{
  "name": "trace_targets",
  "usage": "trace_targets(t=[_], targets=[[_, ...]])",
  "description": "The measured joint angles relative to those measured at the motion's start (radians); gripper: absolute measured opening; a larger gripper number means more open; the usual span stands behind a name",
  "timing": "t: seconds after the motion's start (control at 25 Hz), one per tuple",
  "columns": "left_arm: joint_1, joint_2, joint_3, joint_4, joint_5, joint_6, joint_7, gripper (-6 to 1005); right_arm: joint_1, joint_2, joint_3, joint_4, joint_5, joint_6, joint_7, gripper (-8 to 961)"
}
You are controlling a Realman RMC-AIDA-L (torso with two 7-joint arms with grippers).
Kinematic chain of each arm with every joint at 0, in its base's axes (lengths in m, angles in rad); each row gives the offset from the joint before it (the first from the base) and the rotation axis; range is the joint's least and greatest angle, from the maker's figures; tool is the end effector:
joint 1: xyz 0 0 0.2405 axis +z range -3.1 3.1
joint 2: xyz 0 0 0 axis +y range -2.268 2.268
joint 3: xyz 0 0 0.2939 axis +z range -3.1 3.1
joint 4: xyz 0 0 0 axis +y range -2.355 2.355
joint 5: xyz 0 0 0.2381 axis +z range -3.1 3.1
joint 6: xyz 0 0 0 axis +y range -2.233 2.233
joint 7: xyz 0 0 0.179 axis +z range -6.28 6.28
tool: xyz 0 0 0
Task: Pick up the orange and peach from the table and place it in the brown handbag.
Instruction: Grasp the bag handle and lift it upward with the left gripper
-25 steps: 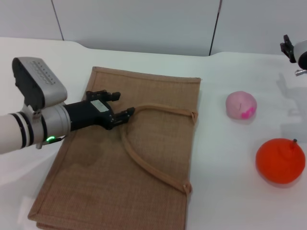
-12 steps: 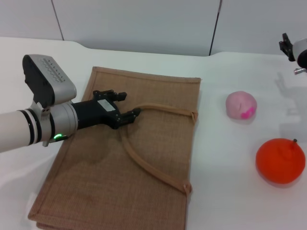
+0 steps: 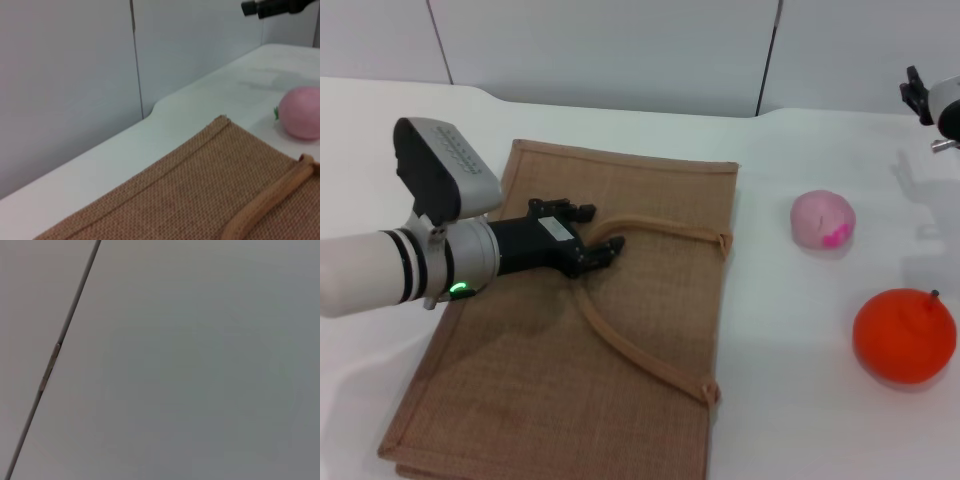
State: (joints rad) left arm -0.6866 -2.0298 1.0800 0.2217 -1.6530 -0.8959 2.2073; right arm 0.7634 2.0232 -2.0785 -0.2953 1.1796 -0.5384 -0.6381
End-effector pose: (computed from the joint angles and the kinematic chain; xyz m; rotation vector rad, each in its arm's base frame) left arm -0.3200 0.4477 -0.1127 -2.4782 -0.4680 -0.3399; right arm 0.3111 0.5332 -0.0452 -1.6807 0.3924 0.1331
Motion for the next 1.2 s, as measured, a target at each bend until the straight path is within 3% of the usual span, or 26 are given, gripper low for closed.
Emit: trace_targets(t=[0.8, 1.0, 1.2], targets=[[-0.006, -0.003, -0.011, -0.007, -0.014, 0.035, -0.014, 363, 0.000, 0.000, 0.000, 0.002, 0.000, 0.000, 0.000, 819], [-0.006, -0.004, -0.012, -0.002, -0.029, 0.046, -0.014, 132, 0.000, 0.000, 0.000, 0.002, 0.000, 0.000, 0.000, 819], [-0.017, -0.004, -0.012, 0.021, -0.047, 0.001, -0.015, 113, -0.004, 0.000, -0.001, 0.003, 0.000, 0.000, 0.000, 819]])
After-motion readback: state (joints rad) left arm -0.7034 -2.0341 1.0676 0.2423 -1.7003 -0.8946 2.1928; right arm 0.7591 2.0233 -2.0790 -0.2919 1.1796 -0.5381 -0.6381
